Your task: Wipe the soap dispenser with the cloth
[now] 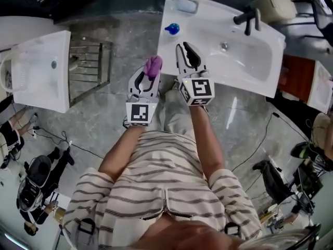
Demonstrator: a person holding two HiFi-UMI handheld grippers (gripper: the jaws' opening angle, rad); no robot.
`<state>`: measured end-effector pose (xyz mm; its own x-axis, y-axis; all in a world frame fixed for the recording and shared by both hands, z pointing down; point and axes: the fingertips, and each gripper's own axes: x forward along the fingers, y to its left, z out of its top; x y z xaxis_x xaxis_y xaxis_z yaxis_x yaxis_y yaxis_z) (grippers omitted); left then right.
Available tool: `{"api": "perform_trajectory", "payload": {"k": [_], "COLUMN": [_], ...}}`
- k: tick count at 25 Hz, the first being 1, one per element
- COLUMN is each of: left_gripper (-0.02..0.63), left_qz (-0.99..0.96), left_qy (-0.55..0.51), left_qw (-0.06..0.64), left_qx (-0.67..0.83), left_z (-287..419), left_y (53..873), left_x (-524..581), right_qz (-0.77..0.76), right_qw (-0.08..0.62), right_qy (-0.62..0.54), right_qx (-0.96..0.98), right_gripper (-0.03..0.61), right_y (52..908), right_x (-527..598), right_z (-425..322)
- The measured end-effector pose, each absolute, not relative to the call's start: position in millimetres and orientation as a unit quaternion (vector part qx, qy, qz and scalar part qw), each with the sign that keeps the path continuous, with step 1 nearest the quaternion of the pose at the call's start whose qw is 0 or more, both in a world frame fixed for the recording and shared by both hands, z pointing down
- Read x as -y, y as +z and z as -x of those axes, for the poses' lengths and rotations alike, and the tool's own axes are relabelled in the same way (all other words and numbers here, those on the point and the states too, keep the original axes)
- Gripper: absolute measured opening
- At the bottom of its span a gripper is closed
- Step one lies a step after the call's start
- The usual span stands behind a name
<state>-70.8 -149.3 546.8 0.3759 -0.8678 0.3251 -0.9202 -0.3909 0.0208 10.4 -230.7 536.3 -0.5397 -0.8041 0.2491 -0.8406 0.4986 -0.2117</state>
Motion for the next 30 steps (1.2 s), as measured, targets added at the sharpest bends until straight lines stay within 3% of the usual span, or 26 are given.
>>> {"api": "perform_trajectory", "payload": {"k": [15,30], "left_gripper": [0.132,0.132], "left_qz": [-0.817,-0.820], "left_qy": [0.138,0.141], "left_qw": [0.104,0.102], "left_qx": [0.550,0.546], "left_z": [72,75], "left_y": [567,585], "left_x": [156,155], "right_qz": [-0.449,-0.457], "right_qw": [0.100,0.130], "right_qy": [0.131,0.126], "right_qx": [0.878,0.871], "right_gripper": [0.144,0.130], "right_y": [570,587], "right_x": [266,288], "right_z": [8,16]}}
